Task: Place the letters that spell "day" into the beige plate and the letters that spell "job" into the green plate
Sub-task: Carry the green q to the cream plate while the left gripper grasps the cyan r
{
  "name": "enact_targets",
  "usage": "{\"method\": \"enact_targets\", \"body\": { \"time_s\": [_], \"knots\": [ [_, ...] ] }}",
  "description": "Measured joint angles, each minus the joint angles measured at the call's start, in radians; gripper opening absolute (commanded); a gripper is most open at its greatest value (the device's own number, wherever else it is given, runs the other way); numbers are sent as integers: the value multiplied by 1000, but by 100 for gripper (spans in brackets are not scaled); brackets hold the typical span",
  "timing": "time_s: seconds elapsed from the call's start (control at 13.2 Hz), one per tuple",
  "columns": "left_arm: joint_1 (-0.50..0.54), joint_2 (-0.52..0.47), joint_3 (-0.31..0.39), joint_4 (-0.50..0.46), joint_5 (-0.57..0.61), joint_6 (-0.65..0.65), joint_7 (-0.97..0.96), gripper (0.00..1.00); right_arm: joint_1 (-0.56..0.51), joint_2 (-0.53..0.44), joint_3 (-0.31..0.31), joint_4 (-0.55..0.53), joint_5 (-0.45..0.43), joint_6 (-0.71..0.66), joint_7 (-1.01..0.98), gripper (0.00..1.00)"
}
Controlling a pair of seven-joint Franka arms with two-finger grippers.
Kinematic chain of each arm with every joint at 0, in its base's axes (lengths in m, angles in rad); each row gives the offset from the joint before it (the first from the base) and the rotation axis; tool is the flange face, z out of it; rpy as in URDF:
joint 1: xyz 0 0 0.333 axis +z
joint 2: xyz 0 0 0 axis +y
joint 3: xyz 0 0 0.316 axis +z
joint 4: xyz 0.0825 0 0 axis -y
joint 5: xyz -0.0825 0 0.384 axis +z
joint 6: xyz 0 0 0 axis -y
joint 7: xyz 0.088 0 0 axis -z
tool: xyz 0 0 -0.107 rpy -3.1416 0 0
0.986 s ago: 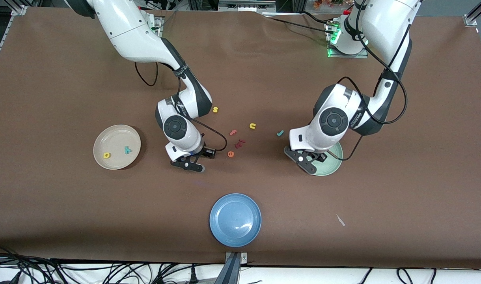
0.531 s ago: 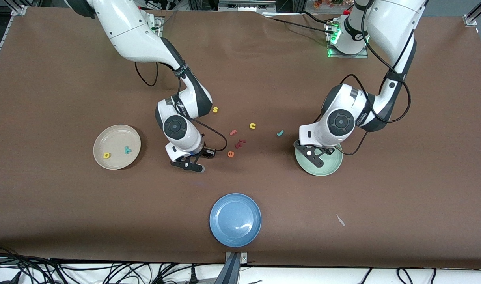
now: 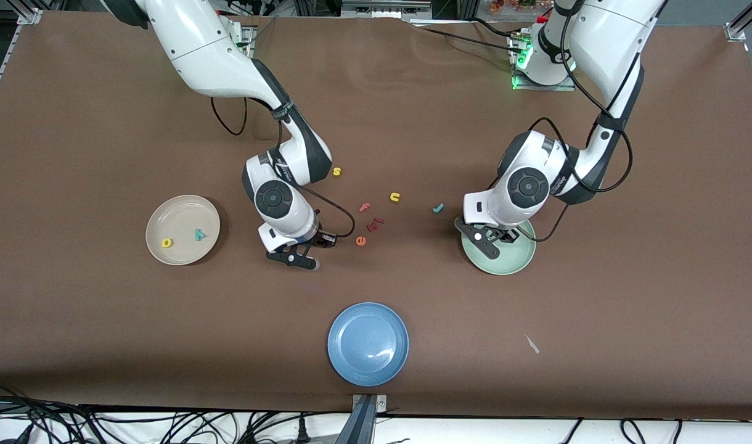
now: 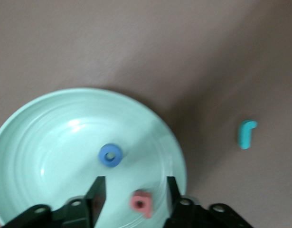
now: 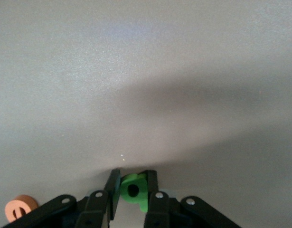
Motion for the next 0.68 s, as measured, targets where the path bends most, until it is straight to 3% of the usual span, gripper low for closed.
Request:
{"method": "enact_targets", "body": {
  "time_s": [0.23,0.38,0.53,0.68],
  "knots": [
    [-2,-5,-69,4,-5,0,-139,100,0,0,-2,9,0,-4,0,9],
    [-9,-4,-106,3,-5,0,-258,100,-1,0,-4,21,0,-37,0,0],
    [-18,-3,-125,-2,-5,7,-302,98,-2,-1,-11,40,-3,-64,-9,0],
    [-33,2,-132,-19,-5,31,-325,77,-3,-9,-32,55,-4,-115,-61,0]
  ]
}}
